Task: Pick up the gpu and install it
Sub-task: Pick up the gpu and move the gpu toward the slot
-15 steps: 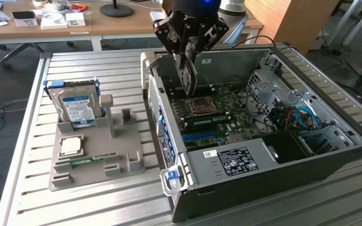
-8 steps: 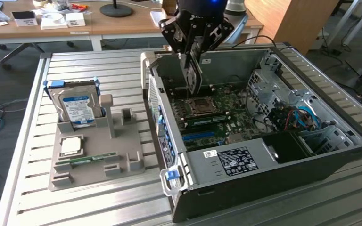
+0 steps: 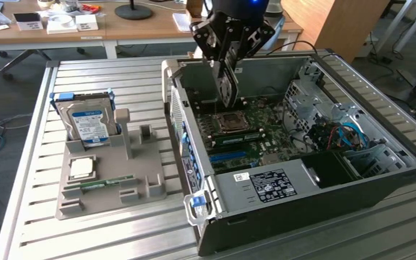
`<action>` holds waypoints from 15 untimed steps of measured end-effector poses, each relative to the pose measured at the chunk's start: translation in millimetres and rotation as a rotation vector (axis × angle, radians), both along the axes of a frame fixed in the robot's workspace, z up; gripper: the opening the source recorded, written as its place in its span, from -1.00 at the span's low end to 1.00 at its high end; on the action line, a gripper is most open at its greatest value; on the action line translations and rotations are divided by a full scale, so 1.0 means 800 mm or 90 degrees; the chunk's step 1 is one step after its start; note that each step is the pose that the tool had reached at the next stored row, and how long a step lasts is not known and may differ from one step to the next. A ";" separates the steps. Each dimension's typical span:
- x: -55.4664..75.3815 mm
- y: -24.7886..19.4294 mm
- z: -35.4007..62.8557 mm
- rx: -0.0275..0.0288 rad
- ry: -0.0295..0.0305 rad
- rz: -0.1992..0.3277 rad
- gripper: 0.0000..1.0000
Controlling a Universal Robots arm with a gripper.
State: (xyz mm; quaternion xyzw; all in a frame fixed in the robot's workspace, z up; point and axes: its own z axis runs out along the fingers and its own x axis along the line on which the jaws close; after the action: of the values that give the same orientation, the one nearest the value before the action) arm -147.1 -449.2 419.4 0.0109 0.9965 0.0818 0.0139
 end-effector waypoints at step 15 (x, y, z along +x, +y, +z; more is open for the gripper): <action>0.022 0.0000 0.000 0.0072 0.0000 0.000 -0.47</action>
State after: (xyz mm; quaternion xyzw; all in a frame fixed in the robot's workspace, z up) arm -129.3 -449.2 419.4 0.0109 0.9960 0.0874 0.0138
